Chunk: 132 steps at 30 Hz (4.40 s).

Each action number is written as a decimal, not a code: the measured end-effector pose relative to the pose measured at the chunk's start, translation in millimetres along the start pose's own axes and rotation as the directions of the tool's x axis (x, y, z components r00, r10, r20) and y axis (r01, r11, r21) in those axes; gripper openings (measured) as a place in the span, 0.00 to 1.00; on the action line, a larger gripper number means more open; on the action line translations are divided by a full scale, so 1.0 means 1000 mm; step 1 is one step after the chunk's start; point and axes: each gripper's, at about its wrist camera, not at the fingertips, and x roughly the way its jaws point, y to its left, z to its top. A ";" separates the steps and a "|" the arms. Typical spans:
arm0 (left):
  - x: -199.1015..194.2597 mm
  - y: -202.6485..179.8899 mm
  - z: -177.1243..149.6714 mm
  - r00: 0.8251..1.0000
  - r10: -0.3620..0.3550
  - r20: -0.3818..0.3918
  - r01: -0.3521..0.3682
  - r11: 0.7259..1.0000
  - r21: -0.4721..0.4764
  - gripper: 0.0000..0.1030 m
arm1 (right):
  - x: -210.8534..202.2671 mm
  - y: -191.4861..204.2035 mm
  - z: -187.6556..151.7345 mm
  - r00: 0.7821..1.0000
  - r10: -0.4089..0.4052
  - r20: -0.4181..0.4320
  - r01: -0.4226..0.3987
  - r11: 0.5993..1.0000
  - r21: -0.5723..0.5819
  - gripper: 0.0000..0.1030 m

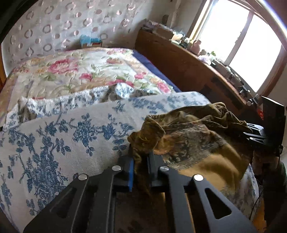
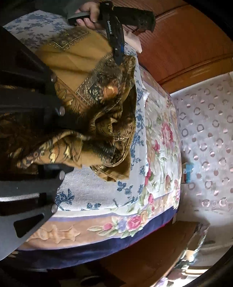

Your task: Fold small clothes

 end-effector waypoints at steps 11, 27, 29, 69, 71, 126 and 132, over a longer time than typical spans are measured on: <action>-0.101 -0.016 -0.001 0.976 0.003 0.220 -0.009 1.000 0.026 0.10 | -0.052 0.033 0.008 0.981 0.013 0.195 0.008 0.994 -0.106 0.15; -0.212 0.066 -0.046 0.886 0.274 0.374 -0.251 0.962 -0.110 0.10 | -0.005 0.119 0.065 0.961 0.187 0.206 -0.099 0.922 -0.374 0.15; -0.221 0.078 -0.055 0.871 0.305 0.384 -0.269 0.952 -0.148 0.10 | 0.007 0.131 0.080 0.956 0.216 0.196 -0.120 0.904 -0.411 0.15; -0.244 0.176 -0.196 0.781 0.573 0.246 -0.447 0.790 -0.419 0.47 | 0.273 0.265 0.189 0.948 0.280 -0.149 -0.315 0.774 -0.549 0.58; -0.251 0.171 -0.194 0.777 0.572 0.262 -0.445 0.794 -0.415 0.63 | 0.285 0.269 0.183 0.956 0.271 -0.113 -0.287 0.782 -0.553 0.58; -0.238 -0.068 -0.143 0.768 0.443 0.461 -0.455 0.886 -0.094 0.80 | -0.010 0.145 -0.102 0.881 -0.073 0.468 0.104 0.994 -0.041 0.78; -0.241 -0.068 -0.145 0.767 0.440 0.467 -0.451 0.887 -0.095 0.80 | -0.012 0.140 -0.101 0.881 -0.077 0.466 0.107 0.993 -0.039 0.78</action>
